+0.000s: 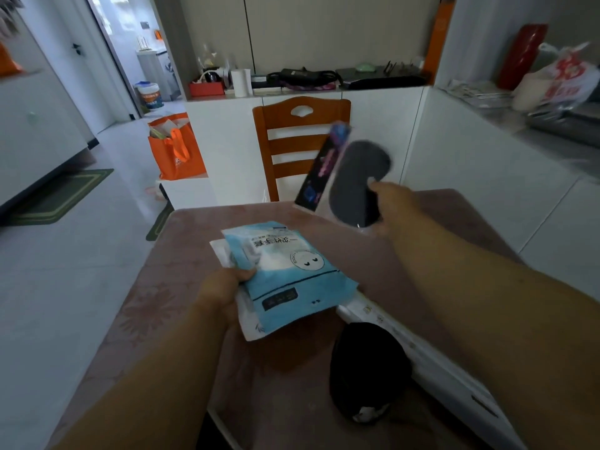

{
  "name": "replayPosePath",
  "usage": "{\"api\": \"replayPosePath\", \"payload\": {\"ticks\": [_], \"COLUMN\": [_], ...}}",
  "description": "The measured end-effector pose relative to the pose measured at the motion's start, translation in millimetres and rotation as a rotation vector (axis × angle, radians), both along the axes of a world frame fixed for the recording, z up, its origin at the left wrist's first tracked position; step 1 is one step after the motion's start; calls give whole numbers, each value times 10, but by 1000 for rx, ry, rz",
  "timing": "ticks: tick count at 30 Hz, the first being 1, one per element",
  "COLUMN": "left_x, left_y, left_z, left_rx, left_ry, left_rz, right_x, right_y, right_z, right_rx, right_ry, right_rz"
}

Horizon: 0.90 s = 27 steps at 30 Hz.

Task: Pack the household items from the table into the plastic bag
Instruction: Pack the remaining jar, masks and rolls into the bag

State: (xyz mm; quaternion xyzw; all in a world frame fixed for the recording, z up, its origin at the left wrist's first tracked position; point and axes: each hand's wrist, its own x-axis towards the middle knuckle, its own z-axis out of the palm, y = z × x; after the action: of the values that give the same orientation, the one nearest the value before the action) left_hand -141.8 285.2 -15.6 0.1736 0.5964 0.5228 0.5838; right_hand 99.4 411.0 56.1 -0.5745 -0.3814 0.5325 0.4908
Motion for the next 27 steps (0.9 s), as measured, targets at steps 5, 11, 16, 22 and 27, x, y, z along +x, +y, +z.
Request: {"api": "replayPosePath", "payload": {"ticks": [5,11,16,22,27], "left_x": [103,427,522,694,779], "left_y": [-119,-422,-765,-1202,-1652], "left_z": [501,1114,1408,1760,2020], "left_rx": [195,203,157,175,155], "left_ry": [-191,-78,-11,104,415], "left_rz": [-94,-216,-260,-324,-339], "right_x": [-43,-142,23,252,615], "right_y": [-420,-843,-1240,-1801,-2281], "right_z": [207,457,778,1145,1489], "right_rx": [-231,-182,-257,-263,-122], "right_ry": [-94,-200,-10,-48,-49], "right_rz": [493,560,601,492,330]}}
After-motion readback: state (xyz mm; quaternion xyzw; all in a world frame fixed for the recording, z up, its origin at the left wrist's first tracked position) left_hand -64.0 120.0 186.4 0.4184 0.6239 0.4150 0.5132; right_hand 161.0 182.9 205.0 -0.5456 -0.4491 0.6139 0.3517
